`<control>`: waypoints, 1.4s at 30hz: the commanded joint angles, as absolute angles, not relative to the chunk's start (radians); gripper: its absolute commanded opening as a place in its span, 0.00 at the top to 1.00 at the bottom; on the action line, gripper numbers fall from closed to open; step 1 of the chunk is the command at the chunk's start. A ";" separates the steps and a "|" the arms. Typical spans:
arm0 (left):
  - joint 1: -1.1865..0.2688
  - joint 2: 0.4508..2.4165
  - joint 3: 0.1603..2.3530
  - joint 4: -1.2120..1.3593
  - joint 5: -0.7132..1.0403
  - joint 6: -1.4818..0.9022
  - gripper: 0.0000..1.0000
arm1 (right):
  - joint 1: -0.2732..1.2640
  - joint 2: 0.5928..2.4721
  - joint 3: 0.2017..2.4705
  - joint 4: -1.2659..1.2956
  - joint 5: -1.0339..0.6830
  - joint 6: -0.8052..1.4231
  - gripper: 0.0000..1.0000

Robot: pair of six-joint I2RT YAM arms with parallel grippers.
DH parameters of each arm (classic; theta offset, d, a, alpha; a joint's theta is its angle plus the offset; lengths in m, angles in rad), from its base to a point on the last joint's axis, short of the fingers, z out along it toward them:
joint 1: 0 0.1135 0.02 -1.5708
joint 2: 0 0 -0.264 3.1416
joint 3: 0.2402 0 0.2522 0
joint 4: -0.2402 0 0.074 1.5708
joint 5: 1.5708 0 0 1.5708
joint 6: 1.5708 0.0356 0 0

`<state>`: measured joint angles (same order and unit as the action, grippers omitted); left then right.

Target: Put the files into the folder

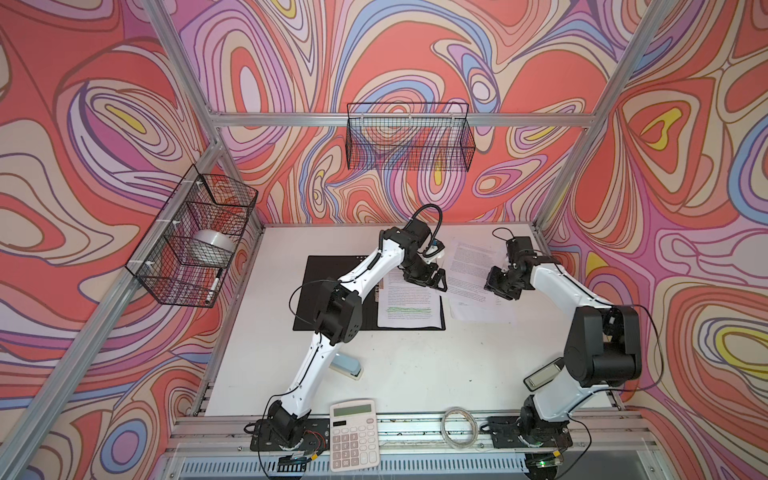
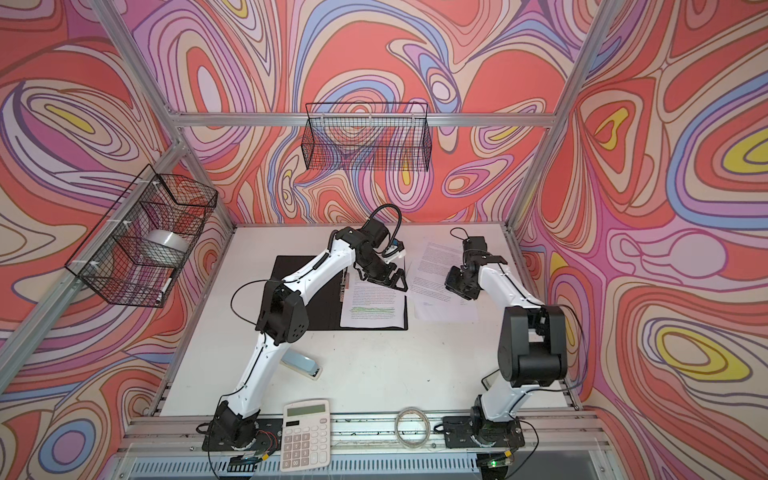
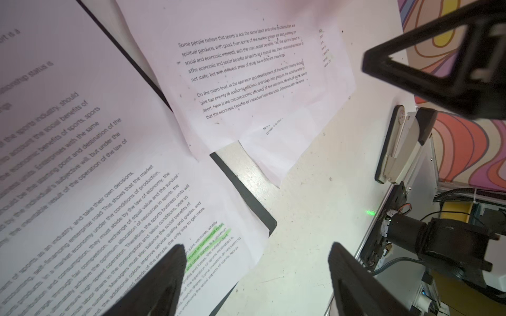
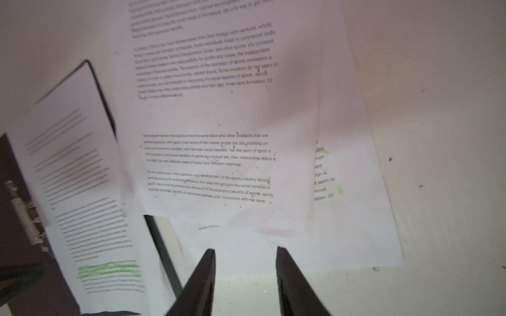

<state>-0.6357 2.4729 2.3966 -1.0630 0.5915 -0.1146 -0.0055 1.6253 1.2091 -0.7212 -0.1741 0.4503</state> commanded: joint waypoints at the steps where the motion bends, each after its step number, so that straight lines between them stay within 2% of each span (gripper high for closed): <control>1: -0.637 2.532 2.445 -1.032 0.563 -0.149 0.23 | -0.007 1.540 1.166 -0.732 -0.240 0.479 0.62; 13: -0.638 2.623 2.465 -0.871 0.512 -0.229 0.33 | 0.000 1.281 0.936 -0.643 -0.370 0.541 0.66; 34: -0.650 2.697 2.497 -0.816 0.528 -0.236 0.45 | 0.000 1.224 0.890 -0.648 -0.373 0.528 0.67; 39: -0.650 2.697 2.497 -0.816 0.538 -0.234 0.57 | 0.000 1.230 0.894 -0.642 -0.375 0.530 0.67; 42: -0.650 2.695 2.496 -0.816 0.538 -0.233 0.59 | 0.000 1.230 0.893 -0.642 -0.374 0.531 0.67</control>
